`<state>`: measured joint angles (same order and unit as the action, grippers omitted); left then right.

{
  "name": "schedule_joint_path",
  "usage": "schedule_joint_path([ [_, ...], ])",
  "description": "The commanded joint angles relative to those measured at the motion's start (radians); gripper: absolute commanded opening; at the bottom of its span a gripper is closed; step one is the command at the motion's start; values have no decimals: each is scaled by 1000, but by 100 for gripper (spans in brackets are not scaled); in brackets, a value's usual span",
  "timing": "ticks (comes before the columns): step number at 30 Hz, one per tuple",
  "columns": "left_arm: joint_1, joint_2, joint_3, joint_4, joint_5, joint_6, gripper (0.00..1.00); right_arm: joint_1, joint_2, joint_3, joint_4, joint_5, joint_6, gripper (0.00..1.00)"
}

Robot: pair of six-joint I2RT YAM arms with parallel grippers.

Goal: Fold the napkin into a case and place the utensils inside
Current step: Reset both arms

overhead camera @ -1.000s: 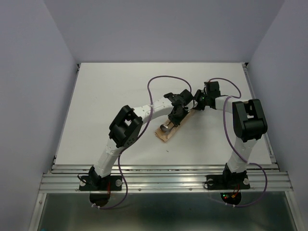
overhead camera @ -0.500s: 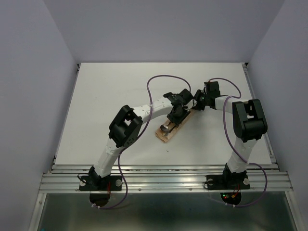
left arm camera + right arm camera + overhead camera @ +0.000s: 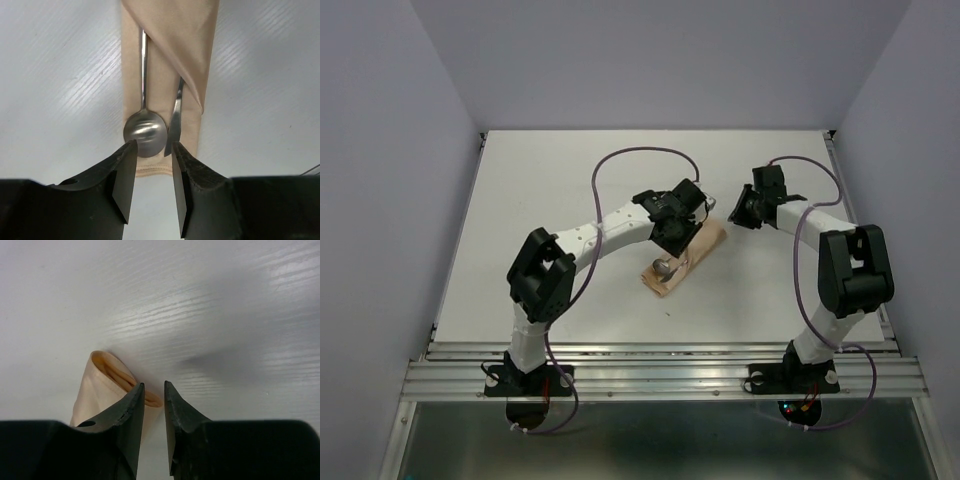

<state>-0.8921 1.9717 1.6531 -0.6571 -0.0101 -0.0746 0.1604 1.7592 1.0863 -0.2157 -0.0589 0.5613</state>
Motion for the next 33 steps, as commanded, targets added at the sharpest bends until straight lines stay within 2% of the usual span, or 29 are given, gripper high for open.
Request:
schedule_joint_path([
  [1,18,-105,-62,28,-47,-34,45,5,-84,9,-54,85,-38,28],
  [6,59,-183,-116,80,-54,-62,45,25,-150,-17,-79,128,-43,29],
  [7,70,-195,-122,88,-66,-71,45,25,-164,-23,-82,136,-41,39],
  [8,94,-207,-130,97,-76,-92,45,25,-196,-32,-82,145,-41,53],
  [9,108,-236,-139,121,-86,-102,45,25,-211,-48,-83,177,-41,83],
  [11,148,-275,-168,157,-88,-120,45,25,-266,-60,-94,214,-41,100],
  [15,220,-385,-211,241,-86,-160,44,25,-386,-86,-109,428,-9,100],
  [21,283,-483,-242,284,-163,-168,44,25,-561,-105,-117,689,18,100],
  [25,303,-588,-315,372,-293,-197,44,25,-638,-106,-125,778,26,100],
  [33,370,-764,-398,476,-379,-246,45,25,-745,-143,-126,902,29,100],
])
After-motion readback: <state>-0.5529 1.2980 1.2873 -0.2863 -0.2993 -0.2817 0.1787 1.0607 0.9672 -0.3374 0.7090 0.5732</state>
